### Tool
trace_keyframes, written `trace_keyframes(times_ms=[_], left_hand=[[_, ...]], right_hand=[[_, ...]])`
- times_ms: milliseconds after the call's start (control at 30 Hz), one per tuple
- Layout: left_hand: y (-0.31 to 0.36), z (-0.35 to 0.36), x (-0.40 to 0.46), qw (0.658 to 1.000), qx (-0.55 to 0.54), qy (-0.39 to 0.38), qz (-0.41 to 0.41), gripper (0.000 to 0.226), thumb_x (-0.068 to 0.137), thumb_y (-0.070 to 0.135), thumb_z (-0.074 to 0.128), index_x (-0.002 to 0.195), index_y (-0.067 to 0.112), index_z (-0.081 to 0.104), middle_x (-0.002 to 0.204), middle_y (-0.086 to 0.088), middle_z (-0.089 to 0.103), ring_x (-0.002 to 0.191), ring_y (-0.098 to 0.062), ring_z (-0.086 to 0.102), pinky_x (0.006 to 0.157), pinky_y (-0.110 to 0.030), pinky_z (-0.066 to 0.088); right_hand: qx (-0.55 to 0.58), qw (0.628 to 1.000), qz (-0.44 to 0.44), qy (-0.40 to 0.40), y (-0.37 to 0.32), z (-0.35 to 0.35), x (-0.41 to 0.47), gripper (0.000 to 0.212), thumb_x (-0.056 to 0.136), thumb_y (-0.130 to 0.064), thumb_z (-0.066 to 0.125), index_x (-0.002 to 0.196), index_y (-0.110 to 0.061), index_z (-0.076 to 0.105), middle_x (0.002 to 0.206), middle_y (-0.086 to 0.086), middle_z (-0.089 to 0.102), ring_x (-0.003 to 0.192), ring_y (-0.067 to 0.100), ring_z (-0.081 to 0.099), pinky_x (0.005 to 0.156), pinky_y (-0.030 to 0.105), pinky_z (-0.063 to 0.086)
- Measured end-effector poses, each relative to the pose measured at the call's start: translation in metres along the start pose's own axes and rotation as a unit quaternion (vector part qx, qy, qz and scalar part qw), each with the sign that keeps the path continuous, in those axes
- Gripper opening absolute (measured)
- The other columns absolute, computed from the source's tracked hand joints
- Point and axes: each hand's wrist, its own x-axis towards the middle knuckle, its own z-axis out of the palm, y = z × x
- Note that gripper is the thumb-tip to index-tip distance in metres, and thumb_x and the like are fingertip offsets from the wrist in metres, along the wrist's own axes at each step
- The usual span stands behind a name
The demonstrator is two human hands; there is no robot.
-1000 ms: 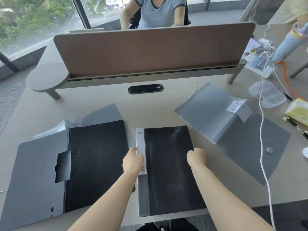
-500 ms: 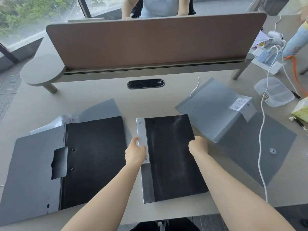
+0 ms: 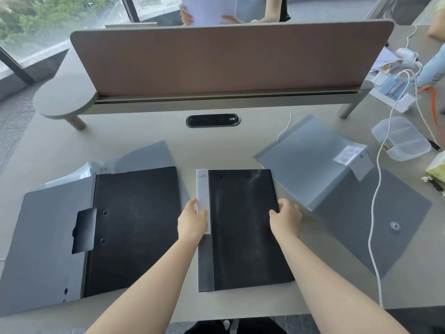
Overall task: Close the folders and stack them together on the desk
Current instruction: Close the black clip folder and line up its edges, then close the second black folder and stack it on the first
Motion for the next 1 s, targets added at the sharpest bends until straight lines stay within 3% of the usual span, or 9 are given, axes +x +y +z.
trace_keyframes(times_ms=[67,200,333,467,600,833,1000], left_hand=[[-0.001,0.0,-0.002,1.0,-0.014,0.005,-0.002,0.05,0.093,0.026,0.05,0.142,0.028,0.044,0.109,0.0,0.065,0.083,-0.013,0.062,0.072,-0.033,0.05],[-0.002,-0.004,-0.007,0.999,-0.023,0.032,-0.005,0.05,0.093,0.032,0.05,0.142,0.023,0.044,0.106,0.003,0.064,0.095,-0.022,0.064,0.09,-0.043,0.054],[-0.004,-0.016,-0.014,0.998,-0.013,0.068,0.007,0.05,0.093,0.025,0.049,0.142,0.019,0.045,0.096,0.009,0.059,0.092,-0.017,0.061,0.083,-0.036,0.051],[-0.011,-0.036,-0.022,0.994,-0.008,0.109,0.008,0.048,0.095,0.023,0.051,0.142,0.016,0.047,0.124,-0.004,0.062,0.107,-0.022,0.06,0.085,-0.03,0.044],[-0.029,-0.052,-0.032,0.988,-0.001,0.152,-0.009,0.049,0.094,0.027,0.05,0.143,0.02,0.046,0.138,-0.008,0.053,0.126,-0.026,0.048,0.099,-0.041,0.045],[-0.064,-0.085,-0.043,0.972,0.061,0.222,-0.041,0.056,0.093,0.032,0.054,0.147,0.021,0.04,0.152,-0.005,0.039,0.139,-0.027,0.031,0.108,-0.045,0.038],[-0.088,-0.119,-0.025,0.963,0.096,0.239,-0.073,0.061,0.093,0.034,0.054,0.149,0.015,0.037,0.156,-0.009,0.034,0.142,-0.03,0.028,0.112,-0.047,0.034]], right_hand=[[0.039,0.999,-0.011,0.005,-0.003,-0.002,-0.002,0.03,0.091,-0.015,0.056,0.121,-0.015,0.059,0.117,0.01,0.055,0.113,0.03,0.051,0.09,0.04,0.046],[0.107,0.993,-0.052,-0.022,-0.025,-0.007,-0.012,0.026,0.093,-0.014,0.049,0.117,-0.019,0.06,0.116,0.002,0.053,0.101,0.021,0.057,0.079,0.033,0.047],[0.117,0.98,-0.151,-0.053,-0.061,-0.008,-0.024,0.025,0.094,-0.011,0.051,0.114,-0.018,0.063,0.114,0.001,0.051,0.098,0.018,0.056,0.079,0.026,0.042],[0.111,0.958,-0.244,-0.102,-0.092,-0.003,-0.041,0.03,0.095,-0.012,0.051,0.122,-0.019,0.061,0.121,0.001,0.053,0.107,0.019,0.058,0.087,0.031,0.051],[0.094,0.931,-0.309,-0.168,-0.111,0.006,-0.061,0.048,0.097,-0.015,0.049,0.144,-0.02,0.044,0.136,0.0,0.051,0.12,0.02,0.053,0.098,0.036,0.05],[0.055,0.905,-0.304,-0.293,-0.131,0.028,-0.097,0.066,0.096,-0.016,0.046,0.156,-0.022,0.02,0.159,0.0,0.031,0.143,0.019,0.035,0.112,0.032,0.034],[0.022,0.912,-0.254,-0.322,-0.151,0.057,-0.114,0.067,0.094,-0.022,0.046,0.155,-0.019,0.018,0.157,0.002,0.034,0.139,0.022,0.041,0.111,0.038,0.038]])
